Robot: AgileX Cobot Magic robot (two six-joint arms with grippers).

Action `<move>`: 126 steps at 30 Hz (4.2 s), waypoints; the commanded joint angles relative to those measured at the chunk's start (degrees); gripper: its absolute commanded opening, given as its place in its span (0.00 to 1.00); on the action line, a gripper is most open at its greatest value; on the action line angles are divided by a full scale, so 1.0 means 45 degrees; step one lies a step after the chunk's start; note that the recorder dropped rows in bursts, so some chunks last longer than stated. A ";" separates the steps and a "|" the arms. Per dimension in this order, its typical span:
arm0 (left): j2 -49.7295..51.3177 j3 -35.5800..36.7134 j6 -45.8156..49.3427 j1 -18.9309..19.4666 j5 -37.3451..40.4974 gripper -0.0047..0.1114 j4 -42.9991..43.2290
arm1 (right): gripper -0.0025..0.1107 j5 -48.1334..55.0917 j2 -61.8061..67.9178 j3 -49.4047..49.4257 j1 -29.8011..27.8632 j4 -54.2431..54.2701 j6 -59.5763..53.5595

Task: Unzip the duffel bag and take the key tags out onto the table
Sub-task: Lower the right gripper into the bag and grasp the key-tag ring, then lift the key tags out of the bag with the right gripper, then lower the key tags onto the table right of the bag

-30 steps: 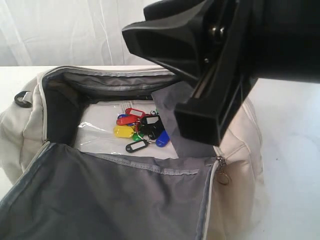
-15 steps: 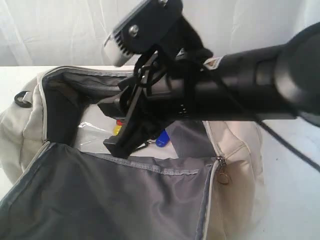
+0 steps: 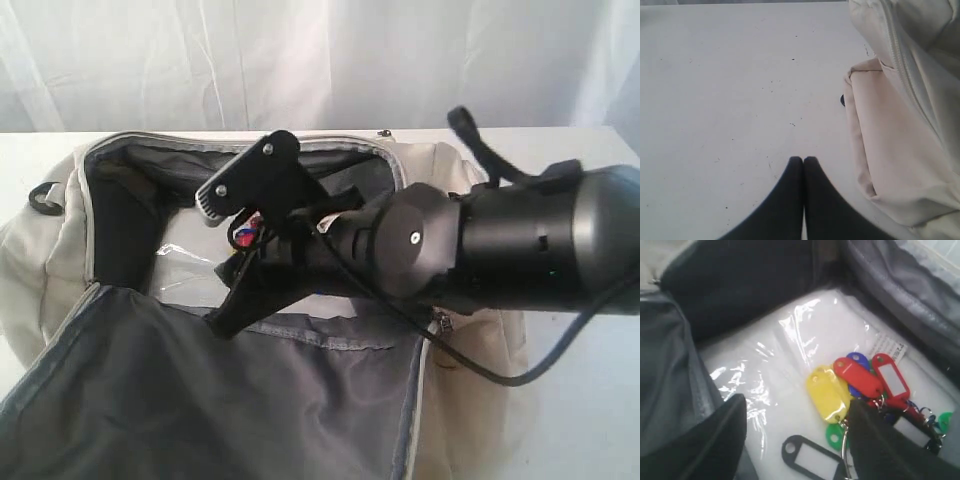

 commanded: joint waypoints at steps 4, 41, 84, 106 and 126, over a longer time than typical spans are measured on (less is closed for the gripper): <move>-0.0054 0.0043 -0.0088 0.0042 -0.0049 0.04 -0.0139 | 0.52 -0.1009 0.1148 -0.0037 0.0058 0.0064 0.0111; -0.0054 0.0043 -0.0088 0.0042 -0.0049 0.04 -0.0139 | 0.02 -0.3318 0.3109 -0.0271 -0.0016 0.0717 0.0410; -0.0054 0.0043 -0.0088 0.0042 -0.0049 0.04 -0.0139 | 0.02 -0.1368 -0.8657 0.0987 -0.1820 0.1386 -0.3170; -0.0054 0.0043 -0.0088 0.0044 -0.0049 0.04 -0.0114 | 0.02 -0.2767 -0.8081 0.7453 -0.6243 0.2170 -0.3055; -0.0054 0.0043 -0.0088 0.0044 -0.0049 0.04 -0.0114 | 0.02 -0.0249 -0.2308 0.5295 -0.5496 0.1587 -0.0938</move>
